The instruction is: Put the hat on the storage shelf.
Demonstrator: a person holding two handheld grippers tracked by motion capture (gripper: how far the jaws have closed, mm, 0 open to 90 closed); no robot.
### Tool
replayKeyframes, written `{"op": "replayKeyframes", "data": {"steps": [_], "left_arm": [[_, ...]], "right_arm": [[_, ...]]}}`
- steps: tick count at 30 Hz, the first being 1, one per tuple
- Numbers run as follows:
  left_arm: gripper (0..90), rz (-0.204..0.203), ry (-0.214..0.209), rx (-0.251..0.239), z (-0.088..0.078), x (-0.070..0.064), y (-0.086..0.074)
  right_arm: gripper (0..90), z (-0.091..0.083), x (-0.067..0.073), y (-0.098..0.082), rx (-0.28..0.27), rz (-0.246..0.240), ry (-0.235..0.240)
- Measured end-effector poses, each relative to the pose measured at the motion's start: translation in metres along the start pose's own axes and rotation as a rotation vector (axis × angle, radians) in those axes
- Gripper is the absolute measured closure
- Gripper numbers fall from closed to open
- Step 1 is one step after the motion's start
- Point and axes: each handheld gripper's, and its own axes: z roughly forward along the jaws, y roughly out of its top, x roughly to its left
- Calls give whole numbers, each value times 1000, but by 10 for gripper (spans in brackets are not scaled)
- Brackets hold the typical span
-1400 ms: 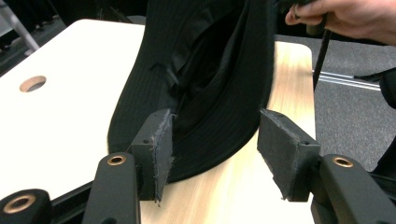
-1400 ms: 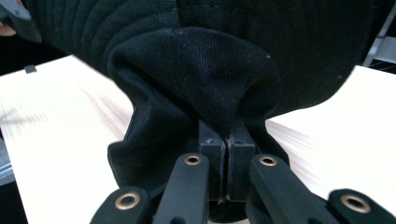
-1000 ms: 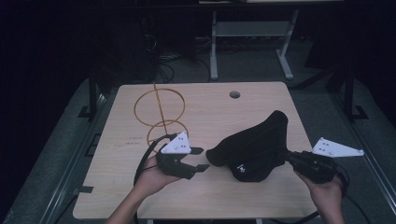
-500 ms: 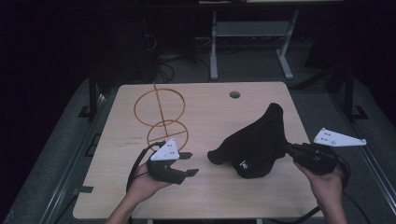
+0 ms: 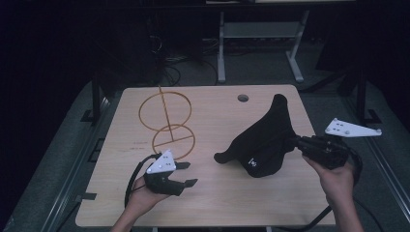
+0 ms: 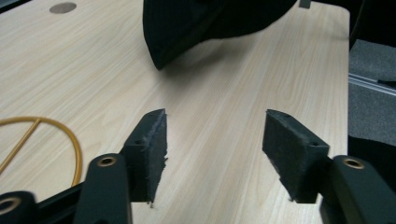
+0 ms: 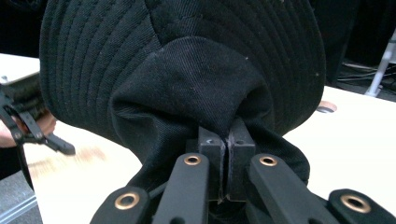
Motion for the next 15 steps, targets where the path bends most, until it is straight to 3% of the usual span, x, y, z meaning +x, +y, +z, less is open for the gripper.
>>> {"op": "replayKeyframes", "data": {"steps": [15], "left_arm": [[354, -3, 14, -8, -2, 1, -10]], "right_arm": [[877, 21, 6, 36, 1, -29, 31]]}}
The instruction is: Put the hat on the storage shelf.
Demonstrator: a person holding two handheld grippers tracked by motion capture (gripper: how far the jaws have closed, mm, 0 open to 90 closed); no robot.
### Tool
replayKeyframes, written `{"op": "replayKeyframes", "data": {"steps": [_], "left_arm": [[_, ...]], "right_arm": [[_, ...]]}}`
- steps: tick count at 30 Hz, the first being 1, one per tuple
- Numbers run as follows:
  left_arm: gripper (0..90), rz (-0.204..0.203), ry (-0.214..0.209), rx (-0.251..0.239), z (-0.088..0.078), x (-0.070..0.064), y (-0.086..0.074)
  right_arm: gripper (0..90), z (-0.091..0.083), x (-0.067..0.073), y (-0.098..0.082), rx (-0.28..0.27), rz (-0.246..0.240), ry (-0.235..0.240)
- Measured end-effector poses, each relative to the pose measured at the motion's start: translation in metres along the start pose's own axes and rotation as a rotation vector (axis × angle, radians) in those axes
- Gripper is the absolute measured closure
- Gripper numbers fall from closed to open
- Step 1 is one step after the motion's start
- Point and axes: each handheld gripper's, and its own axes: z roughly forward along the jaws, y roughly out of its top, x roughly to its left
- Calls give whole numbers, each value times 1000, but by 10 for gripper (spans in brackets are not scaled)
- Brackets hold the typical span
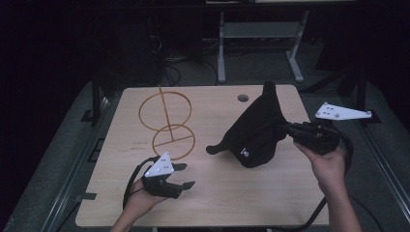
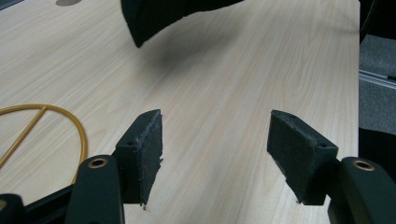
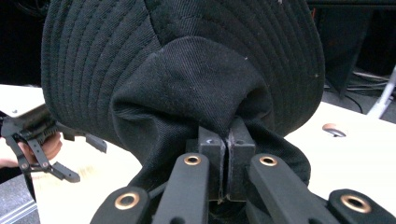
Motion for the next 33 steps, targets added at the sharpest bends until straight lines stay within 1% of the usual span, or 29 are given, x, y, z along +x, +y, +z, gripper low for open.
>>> {"op": "replayKeyframes", "data": {"steps": [2, 3, 5, 7, 8, 9, 10, 13, 15, 16, 20, 24, 27, 30, 33], "left_arm": [[354, -2, 2, -4, 0, 0, 0], [354, 0, 2, -4, -1, 1, -1], [353, 0, 5, 1, -1, 0, -1], [351, 0, 5, -2, -1, 0, -1], [350, 0, 5, -2, -1, 0, -1], [350, 1, 6, 1, -1, 0, -1], [348, 1, 6, 1, -1, 0, -1], [346, 1, 6, -2, -1, 1, -2], [345, 4, 7, 1, -2, 1, -2], [345, 7, 10, 3, -2, 2, -2], [343, 10, 19, 5, -2, 2, -4], [336, 14, 17, 6, 0, 2, -5], [330, 17, 16, 18, 1, 3, -8], [330, 15, 15, 15, 1, 3, -8], [330, 15, 12, 13, 1, 3, -8]], "right_arm": [[877, 2, 0, 2, -3, 0, 5], [877, 5, 1, 7, -9, -1, 15], [876, 6, 2, 8, -9, -2, 15], [876, 11, 4, 16, -8, -7, 27], [876, 11, 4, 16, -8, -7, 27], [876, 15, 5, 20, -7, -14, 31], [876, 15, 5, 20, -7, -14, 31], [875, 21, 7, 30, -11, -22, 40], [875, 22, 7, 31, -12, -22, 44], [875, 26, 8, 36, -16, -23, 49], [875, 31, 11, 42, -19, -28, 58], [874, 37, 14, 49, -17, -32, 68], [874, 43, 17, 56, -18, -39, 76], [874, 45, 18, 59, -21, -40, 81], [874, 52, 22, 67, -20, -46, 93]]}}
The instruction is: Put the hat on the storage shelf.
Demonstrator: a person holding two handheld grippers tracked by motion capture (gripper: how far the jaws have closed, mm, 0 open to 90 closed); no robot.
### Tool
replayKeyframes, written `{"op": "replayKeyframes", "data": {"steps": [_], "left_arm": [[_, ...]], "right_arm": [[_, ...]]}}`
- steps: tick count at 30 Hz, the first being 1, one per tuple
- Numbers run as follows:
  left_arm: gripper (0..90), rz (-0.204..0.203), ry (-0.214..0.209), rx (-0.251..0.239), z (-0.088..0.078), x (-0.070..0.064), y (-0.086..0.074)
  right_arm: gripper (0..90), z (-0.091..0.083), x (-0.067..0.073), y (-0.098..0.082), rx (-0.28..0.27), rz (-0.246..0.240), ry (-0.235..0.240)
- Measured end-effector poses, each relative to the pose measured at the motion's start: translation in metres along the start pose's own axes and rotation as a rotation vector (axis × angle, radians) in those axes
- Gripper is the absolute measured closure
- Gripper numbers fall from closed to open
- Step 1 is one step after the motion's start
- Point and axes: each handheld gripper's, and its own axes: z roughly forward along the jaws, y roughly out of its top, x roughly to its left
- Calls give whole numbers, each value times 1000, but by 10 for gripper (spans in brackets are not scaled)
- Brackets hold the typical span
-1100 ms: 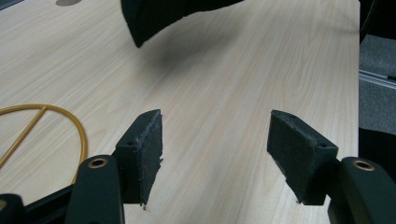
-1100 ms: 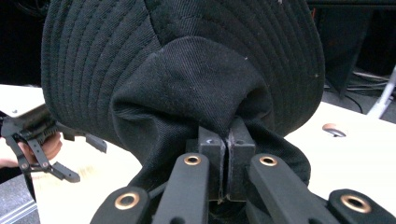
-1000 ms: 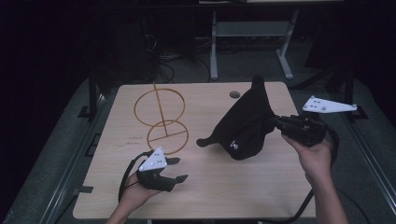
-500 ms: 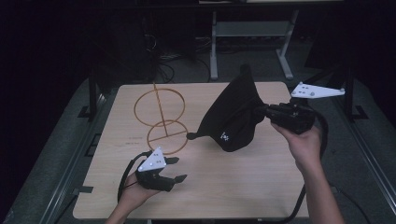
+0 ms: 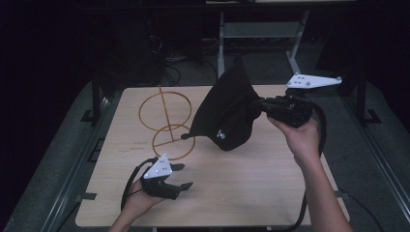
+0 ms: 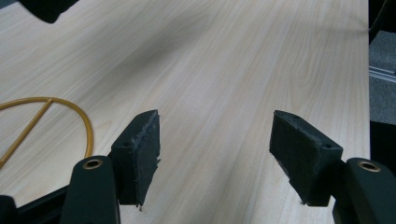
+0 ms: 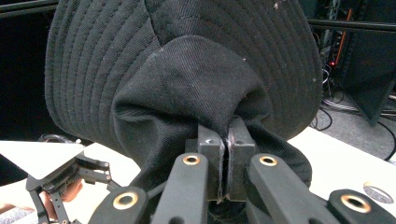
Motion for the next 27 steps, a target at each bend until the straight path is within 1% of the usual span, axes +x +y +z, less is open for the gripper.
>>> {"op": "replayKeyframes", "data": {"steps": [4, 6, 8, 10, 12, 16, 18, 22, 23, 24, 25, 27], "left_arm": [[330, 1, -1, 0, 0, 1, -1], [330, -6, -4, 0, -1, 1, -1], [331, -4, -4, 1, -1, 1, -1], [330, -3, -6, 0, 0, 1, -1], [330, 0, -9, 4, 0, 2, -1], [330, -7, -11, -4, -1, 3, 0], [330, -4, -10, -5, -2, 3, 0], [330, -9, -12, -5, -1, 3, 0], [330, -4, -14, -1, -1, 3, 0], [330, -5, -16, -3, -1, 3, -1], [330, 0, -17, -3, 0, 3, 0], [330, -5, -20, -3, 0, 2, 0]], "right_arm": [[874, 5, 2, 6, -2, -9, 11], [873, 11, 5, 13, 0, -16, 19], [873, 12, 6, 14, -1, -17, 22], [873, 17, 8, 20, -1, -22, 30], [874, 19, 8, 22, 2, -27, 30], [874, 26, 10, 30, 5, -30, 34], [873, 27, 11, 31, 5, -34, 34], [874, 33, 13, 42, 8, -42, 40], [873, 34, 14, 44, 8, -43, 42], [873, 38, 15, 51, 7, -46, 46], [873, 38, 15, 51, 7, -46, 46], [873, 42, 16, 56, 11, -44, 49]]}}
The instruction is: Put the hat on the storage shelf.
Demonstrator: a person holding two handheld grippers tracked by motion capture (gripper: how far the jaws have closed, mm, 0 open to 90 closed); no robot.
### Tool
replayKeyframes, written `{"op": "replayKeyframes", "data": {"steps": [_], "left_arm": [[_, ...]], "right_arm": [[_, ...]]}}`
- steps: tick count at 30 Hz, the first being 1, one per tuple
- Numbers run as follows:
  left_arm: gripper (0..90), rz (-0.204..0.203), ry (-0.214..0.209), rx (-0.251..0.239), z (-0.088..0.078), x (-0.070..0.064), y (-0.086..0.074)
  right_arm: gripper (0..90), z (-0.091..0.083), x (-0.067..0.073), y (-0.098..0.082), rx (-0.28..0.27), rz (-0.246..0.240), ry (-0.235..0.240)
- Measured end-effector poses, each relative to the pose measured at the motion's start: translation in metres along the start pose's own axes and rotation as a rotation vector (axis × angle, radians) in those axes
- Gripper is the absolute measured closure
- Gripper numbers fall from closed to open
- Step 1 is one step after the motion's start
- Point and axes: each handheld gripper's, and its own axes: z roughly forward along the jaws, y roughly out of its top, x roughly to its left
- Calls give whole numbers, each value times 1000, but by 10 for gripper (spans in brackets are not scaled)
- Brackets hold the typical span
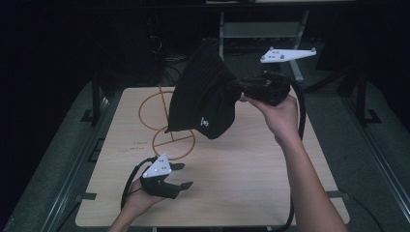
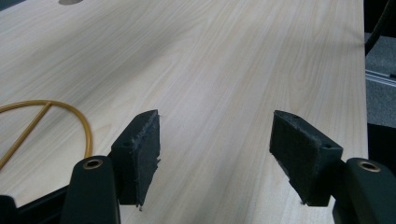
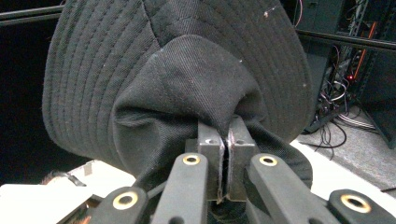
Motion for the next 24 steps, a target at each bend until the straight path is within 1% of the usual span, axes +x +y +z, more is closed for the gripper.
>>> {"op": "replayKeyframes", "data": {"steps": [1, 2, 3, 4, 6, 8, 9, 10, 11, 12, 14, 15, 16, 19, 22, 24], "left_arm": [[330, -2, -3, -2, 1, -1, 0], [331, 4, -7, -2, 1, -1, 0], [331, 2, -12, 1, 2, -2, 1], [331, 2, -12, 1, 2, -2, 1], [330, 10, -21, 6, 4, -4, 1], [330, 12, -26, 5, 5, -6, 2], [331, 25, -32, 11, 6, -6, 2], [331, 26, -38, 9, 8, -9, 2], [330, 26, -38, 9, 8, -9, 2], [330, 34, -39, 10, 9, -9, 3], [330, 33, -45, 15, 10, -10, 3], [331, 41, -48, 15, 10, -10, 4], [330, 41, -48, 15, 10, -10, 4], [330, 31, -54, 4, 12, -12, 4], [330, 48, -58, 4, 12, -11, 5], [330, 49, -60, 9, 12, -12, 5]], "right_arm": [[873, 3, 0, 3, 1, -3, 1], [873, 5, 1, 5, 2, -3, 4], [872, 11, 1, 10, 3, -3, 11], [872, 11, 1, 10, 3, -3, 11], [871, 23, 2, 18, 18, 1, 20], [871, 26, 2, 20, 20, -2, 24], [870, 31, 2, 23, 29, -2, 29], [868, 40, 1, 29, 32, 2, 37], [868, 40, 1, 29, 32, 2, 37], [868, 49, 1, 34, 45, -2, 39], [866, 57, 0, 39, 58, -4, 47], [866, 61, 1, 42, 63, -5, 49], [866, 61, 1, 42, 63, -5, 49], [861, 72, 1, 49, 72, -1, 57], [860, 85, 1, 54, 89, 3, 65], [859, 94, 2, 57, 99, 2, 71]]}}
